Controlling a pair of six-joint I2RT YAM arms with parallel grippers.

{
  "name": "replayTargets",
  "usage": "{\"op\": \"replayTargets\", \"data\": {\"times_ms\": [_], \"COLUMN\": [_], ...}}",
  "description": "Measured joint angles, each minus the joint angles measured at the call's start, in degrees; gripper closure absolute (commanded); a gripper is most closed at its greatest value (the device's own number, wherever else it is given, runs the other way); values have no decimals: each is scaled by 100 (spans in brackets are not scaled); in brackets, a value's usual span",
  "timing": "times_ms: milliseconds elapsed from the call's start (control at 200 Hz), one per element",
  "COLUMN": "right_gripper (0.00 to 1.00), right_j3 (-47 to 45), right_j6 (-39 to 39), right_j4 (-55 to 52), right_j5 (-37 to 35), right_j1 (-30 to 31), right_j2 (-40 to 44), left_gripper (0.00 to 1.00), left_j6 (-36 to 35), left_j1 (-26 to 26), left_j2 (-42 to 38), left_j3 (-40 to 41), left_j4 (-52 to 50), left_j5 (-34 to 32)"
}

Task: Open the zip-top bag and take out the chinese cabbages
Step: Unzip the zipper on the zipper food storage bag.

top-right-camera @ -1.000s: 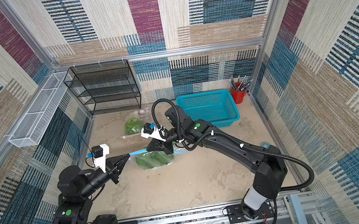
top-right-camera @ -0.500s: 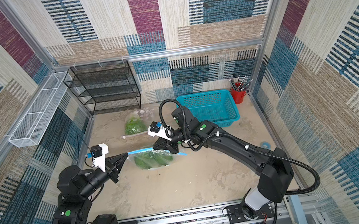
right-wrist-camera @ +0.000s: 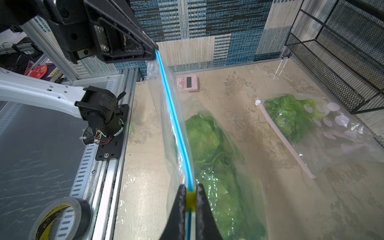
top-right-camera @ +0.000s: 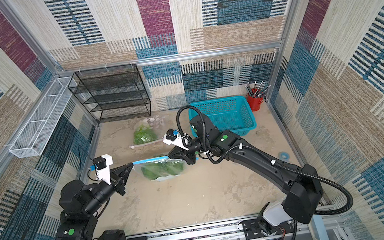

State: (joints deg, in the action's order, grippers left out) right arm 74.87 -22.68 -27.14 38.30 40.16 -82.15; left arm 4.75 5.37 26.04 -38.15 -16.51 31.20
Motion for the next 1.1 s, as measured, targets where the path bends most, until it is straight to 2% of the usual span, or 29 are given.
{"op": "replayTargets", "data": {"times_ms": [1097], "right_gripper": [100], "right_j3": [-898], "right_j6": [295], "right_j4": [85], "right_j5": [-452], "right_j1": [-398], "right_j2": [940], "left_gripper": [100], "left_j6": [-22], "left_j1": [0], "left_j2": [-142], "left_j3": [0], "left_j4": [-138], "left_j5": [-542]}}
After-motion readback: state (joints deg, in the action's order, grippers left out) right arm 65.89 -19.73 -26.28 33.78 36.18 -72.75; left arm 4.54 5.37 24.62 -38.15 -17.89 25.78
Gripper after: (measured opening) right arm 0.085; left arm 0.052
